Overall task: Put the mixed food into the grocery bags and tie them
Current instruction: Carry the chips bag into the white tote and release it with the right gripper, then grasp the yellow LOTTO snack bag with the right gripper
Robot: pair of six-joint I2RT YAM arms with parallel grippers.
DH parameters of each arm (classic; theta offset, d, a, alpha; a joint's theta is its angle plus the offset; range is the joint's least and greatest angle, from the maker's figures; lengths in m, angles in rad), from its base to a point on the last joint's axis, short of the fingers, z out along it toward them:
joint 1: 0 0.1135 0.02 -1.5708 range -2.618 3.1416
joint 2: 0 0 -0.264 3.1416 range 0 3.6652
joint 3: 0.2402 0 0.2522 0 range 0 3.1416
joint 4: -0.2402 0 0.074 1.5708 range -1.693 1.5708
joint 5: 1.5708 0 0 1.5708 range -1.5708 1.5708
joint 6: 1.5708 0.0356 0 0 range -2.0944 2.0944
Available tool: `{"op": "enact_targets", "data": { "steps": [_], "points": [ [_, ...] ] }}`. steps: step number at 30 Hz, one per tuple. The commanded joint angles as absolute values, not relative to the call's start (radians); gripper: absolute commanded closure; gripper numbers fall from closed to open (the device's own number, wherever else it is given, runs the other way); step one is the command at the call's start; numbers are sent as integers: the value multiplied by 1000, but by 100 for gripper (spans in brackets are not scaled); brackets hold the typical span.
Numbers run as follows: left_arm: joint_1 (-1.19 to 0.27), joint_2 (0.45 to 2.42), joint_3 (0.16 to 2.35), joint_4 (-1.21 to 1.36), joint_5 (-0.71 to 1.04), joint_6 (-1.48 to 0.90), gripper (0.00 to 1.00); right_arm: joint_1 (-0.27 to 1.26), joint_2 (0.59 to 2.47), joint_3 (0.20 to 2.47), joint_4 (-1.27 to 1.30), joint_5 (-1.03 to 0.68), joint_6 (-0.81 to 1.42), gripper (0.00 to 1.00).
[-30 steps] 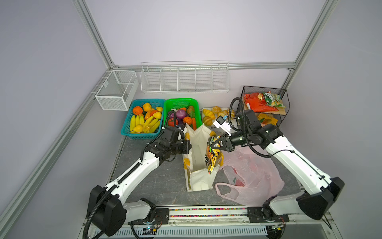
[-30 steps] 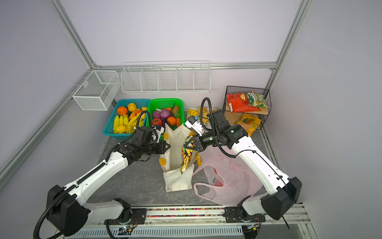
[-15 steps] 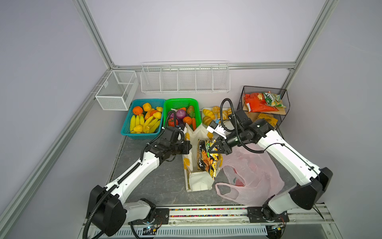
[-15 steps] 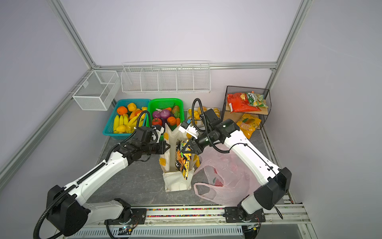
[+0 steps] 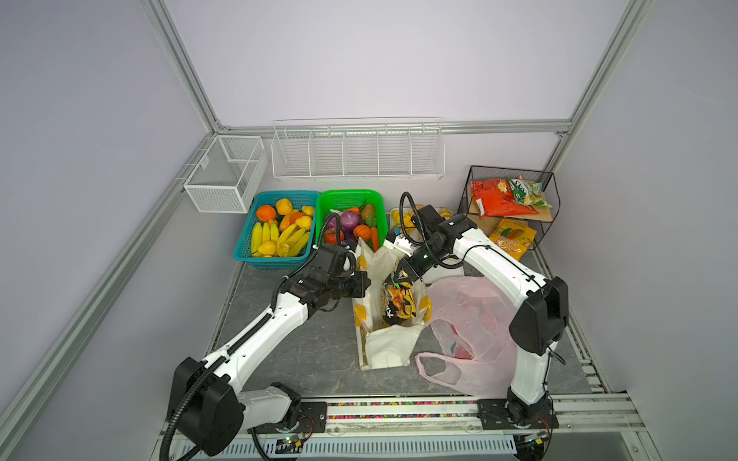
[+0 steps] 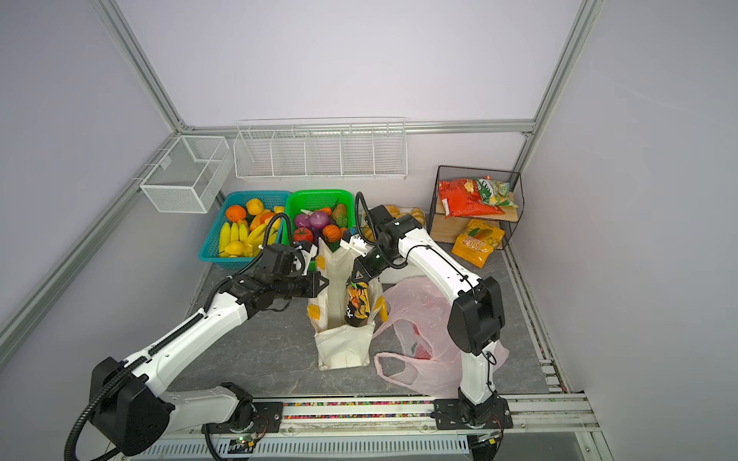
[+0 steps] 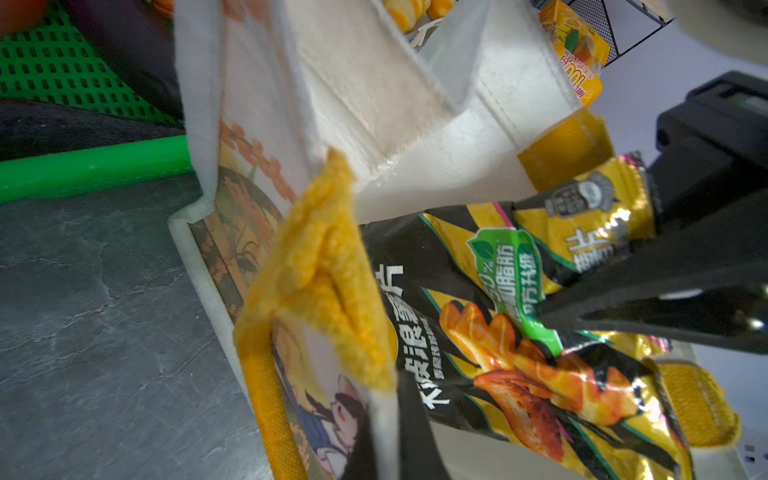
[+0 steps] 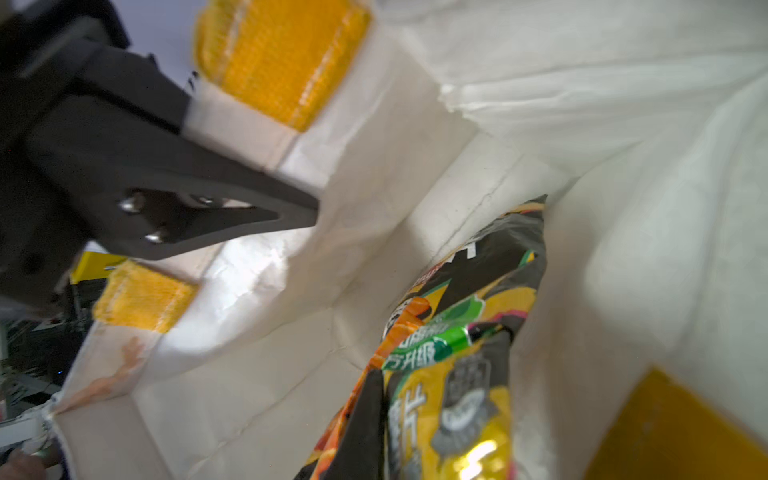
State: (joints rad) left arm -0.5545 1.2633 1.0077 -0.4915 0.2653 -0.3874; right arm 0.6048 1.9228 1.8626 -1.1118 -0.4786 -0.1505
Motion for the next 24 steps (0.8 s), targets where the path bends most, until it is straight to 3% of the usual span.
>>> {"op": "enact_targets", "data": {
  "steps": [1,4,7,15,19,22,24],
  "points": [
    [-546,1233,1005,-448,242,-365,100,608,1902,1895,-1184,-312,-166,74],
    [-546,1233,1004,-448,236,-363,100,600,1862,1887,-1176,-300,-159,58],
    [-546,1234,1003,-450,229,-362,100,579,1765,1829,-1102,-383,-130,49],
    [-546,1228,1010,-453,226,-371,100,373,1472,1490,-707,-607,106,38],
    [-546,1227,1025,-466,239,-406,100,230,1397,1360,-588,-498,239,35],
    [-546,1227,1037,-480,252,-435,100,141,1337,1267,-520,-286,291,30],
    [-546,1227,1035,-479,265,-454,100,88,1300,1176,-436,-150,336,20]
  ]
}}
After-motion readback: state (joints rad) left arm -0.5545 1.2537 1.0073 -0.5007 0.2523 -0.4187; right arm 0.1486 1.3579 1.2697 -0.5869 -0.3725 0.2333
